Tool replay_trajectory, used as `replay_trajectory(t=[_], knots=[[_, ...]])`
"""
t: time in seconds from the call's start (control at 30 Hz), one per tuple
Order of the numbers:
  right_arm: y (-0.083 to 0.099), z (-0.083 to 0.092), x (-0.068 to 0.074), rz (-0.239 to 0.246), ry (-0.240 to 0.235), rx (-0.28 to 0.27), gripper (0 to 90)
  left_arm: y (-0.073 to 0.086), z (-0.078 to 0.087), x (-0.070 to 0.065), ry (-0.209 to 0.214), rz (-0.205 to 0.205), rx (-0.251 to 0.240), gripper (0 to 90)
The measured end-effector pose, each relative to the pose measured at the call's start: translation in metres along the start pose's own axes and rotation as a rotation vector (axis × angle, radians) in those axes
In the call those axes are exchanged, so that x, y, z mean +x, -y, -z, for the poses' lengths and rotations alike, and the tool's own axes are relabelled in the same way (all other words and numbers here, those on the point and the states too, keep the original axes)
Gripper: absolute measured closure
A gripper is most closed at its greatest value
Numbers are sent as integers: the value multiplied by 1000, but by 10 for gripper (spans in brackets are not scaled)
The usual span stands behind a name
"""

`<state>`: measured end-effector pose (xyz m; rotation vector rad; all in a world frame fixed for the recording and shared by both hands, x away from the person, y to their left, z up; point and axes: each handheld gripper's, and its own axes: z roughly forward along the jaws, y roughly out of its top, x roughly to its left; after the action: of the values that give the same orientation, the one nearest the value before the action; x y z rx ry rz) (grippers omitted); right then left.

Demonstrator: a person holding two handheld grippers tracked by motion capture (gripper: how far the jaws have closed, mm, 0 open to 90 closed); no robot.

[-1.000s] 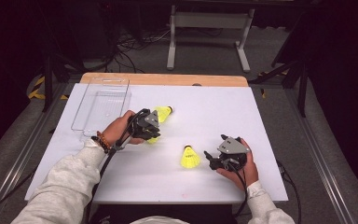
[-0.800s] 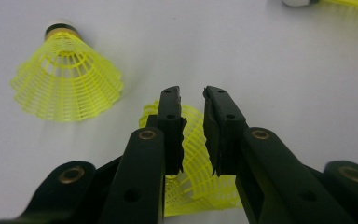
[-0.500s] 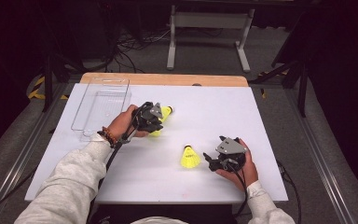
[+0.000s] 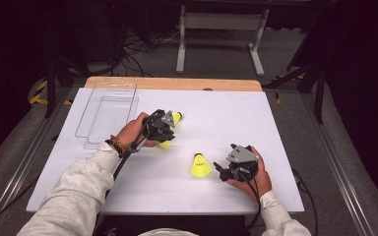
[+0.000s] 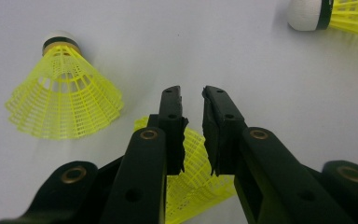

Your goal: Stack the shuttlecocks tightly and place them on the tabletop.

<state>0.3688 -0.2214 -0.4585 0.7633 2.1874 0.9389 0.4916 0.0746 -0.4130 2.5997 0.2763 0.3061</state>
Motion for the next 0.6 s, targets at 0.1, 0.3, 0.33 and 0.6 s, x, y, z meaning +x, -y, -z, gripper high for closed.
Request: replay_trajectory(t=[0.1, 0.3, 0.33, 0.6], knots=[[0, 0, -1, -5, 0, -1, 146, 0, 1, 0, -10, 2, -2, 768], [0, 0, -1, -6, -1, -4, 143, 0, 3, 1, -20, -1, -6, 748], [1, 0, -1, -9, 1, -4, 139, 0, 4, 2, -27, 1, -8, 738], [0, 1, -1, -14, -6, -22, 129, 1, 14, 1, -28, -6, -59, 687]])
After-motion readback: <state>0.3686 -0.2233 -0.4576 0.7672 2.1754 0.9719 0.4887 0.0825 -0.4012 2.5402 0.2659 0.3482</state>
